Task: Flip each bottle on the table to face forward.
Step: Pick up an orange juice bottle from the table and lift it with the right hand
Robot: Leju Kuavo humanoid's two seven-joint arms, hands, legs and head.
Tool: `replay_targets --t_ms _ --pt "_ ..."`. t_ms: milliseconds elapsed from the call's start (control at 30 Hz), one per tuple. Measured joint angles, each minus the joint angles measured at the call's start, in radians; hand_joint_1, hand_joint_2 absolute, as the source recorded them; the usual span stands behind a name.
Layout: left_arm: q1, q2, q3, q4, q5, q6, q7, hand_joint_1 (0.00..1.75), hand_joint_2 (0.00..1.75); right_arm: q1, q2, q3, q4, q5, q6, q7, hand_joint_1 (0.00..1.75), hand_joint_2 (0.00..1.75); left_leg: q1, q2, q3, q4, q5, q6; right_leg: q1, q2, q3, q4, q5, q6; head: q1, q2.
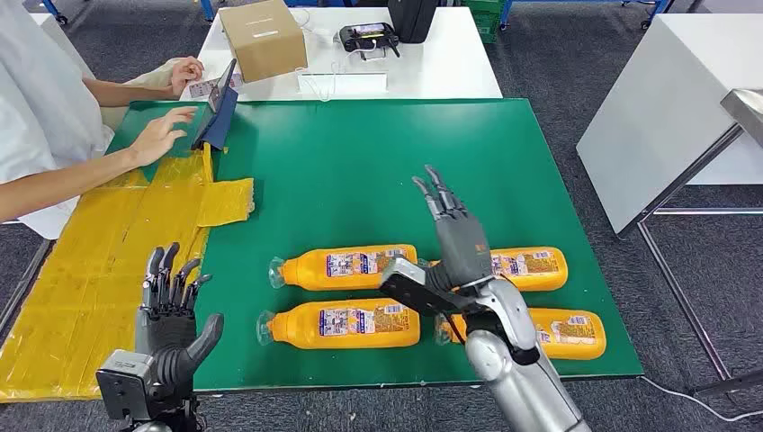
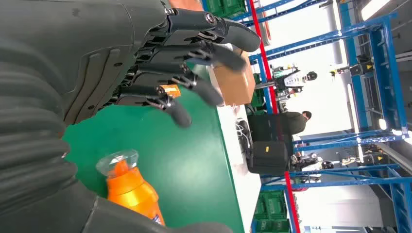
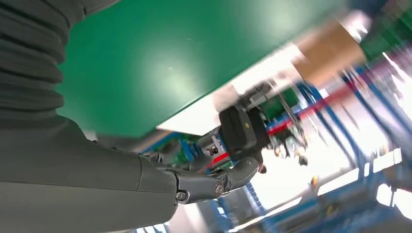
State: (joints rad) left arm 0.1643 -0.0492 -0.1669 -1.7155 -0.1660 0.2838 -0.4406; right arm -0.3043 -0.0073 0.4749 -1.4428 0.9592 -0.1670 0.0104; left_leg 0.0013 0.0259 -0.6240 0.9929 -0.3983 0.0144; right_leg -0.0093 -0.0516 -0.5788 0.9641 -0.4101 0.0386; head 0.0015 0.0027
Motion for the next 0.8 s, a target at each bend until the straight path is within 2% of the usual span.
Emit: replay_targets --t_ms 267,567,800 --pt "-0.042 -0.025 0.012 0.005 -0.001 -0.036 0.006 0.0 1.75 -0.176 0.013 0.142 0.264 0.144 0.067 0.027 0.0 1.75 0.001 0.0 0.0 0.0 0.001 0.0 0.001 0.0 0.0 0.0 0.0 0.0 0.0 0.0" --pt "-0.095 -0.038 0.005 0.048 0.045 -0.053 -0.007 0.0 1.75 -0.288 0.066 0.252 0.53 0.122 0.122 -0.04 0.0 1.75 0.0 0.0 0.0 0.0 0.001 0.0 0.001 0.0 0.0 0.0 0.0 0.0 0.0 0.0" --pt "-0.126 -0.042 -0.009 0.082 0.06 -0.054 -0.012 0.0 1.75 -0.336 0.11 0.298 0.693 0.113 0.127 -0.03 0.0 1.75 0.0 0.0 0.0 0.0 0.001 0.0 0.001 0.0 -0.001 0.0 0.0 0.0 0.0 0.0"
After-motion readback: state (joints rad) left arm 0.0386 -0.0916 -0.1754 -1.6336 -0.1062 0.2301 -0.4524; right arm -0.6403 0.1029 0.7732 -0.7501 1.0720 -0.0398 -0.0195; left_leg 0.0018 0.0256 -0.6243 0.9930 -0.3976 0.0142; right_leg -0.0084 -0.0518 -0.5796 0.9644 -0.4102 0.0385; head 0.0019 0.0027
